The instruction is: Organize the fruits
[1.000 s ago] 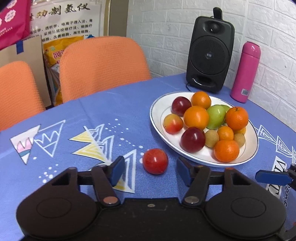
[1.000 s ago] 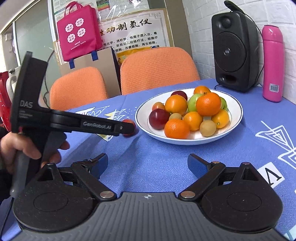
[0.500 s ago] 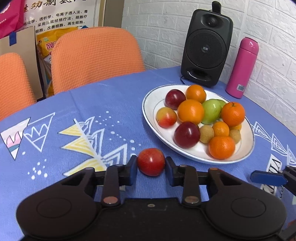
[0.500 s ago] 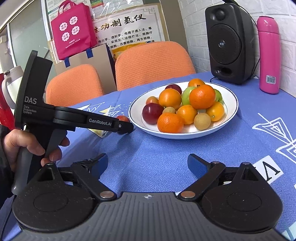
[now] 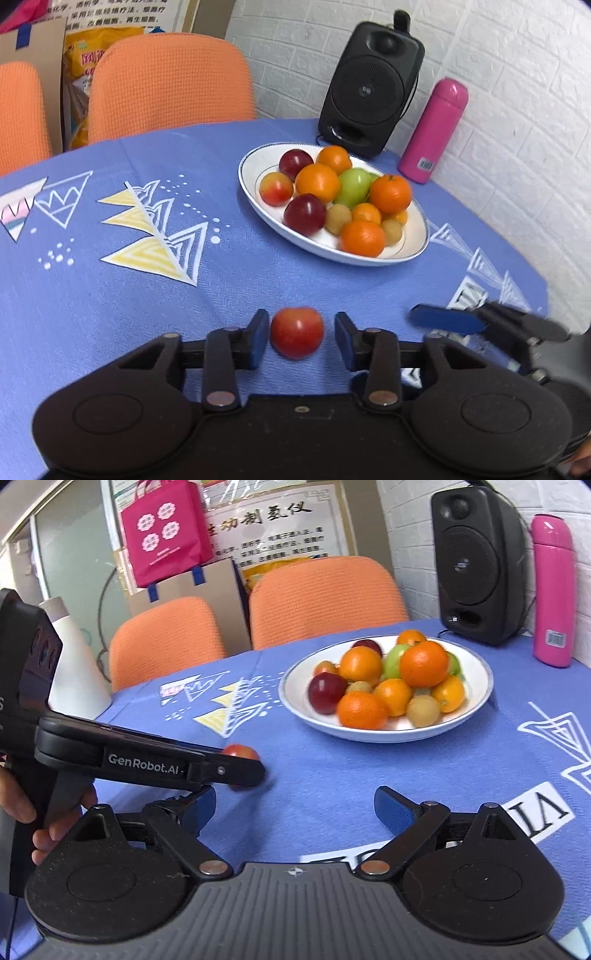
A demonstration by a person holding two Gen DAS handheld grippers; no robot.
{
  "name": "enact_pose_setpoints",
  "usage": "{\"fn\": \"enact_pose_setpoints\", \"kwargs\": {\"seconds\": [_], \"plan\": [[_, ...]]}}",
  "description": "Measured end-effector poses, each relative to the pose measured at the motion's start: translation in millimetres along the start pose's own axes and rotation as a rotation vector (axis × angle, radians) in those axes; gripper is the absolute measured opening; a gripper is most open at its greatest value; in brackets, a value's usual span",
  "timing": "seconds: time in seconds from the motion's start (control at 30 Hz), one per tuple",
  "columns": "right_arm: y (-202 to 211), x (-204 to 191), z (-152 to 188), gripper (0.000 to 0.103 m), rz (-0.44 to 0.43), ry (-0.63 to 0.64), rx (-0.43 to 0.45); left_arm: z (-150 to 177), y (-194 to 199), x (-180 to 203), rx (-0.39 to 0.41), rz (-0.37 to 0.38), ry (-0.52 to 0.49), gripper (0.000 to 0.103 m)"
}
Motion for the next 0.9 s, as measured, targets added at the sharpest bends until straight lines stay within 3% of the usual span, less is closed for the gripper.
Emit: {"fn": "enact_pose_setpoints", "kwargs": {"seconds": [0.43,0.63,0.9], "plan": [[-23.2,-17.0,-6.9,0.103,-0.055,0.001,-0.023,-11.6,1.4,-22.0,-0.022,0.067,0.199,0.103],[-36.2,-22.8,-13.3,0.103,-0.067,0.002,-0.022,-16.1,-6.8,-25.0,-0.031,0.071,0.217,0.103],[-47.2,-22.6,-17.2,0.084,-0.066,-0.013,-0.034,-13.0,-10.4,-25.8,-0.046,0.083,0.217,0.103]]}}
Point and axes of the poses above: each gripper's, at about its wrist camera, not at the fingertips, and y roughly against the way its jaws point, x to its right, z to its underside, the point moved 7 cm from there along -y, roughly the way its jaws point, and after that the axes turned 11 degrees about -z, right-handed, at the moved point
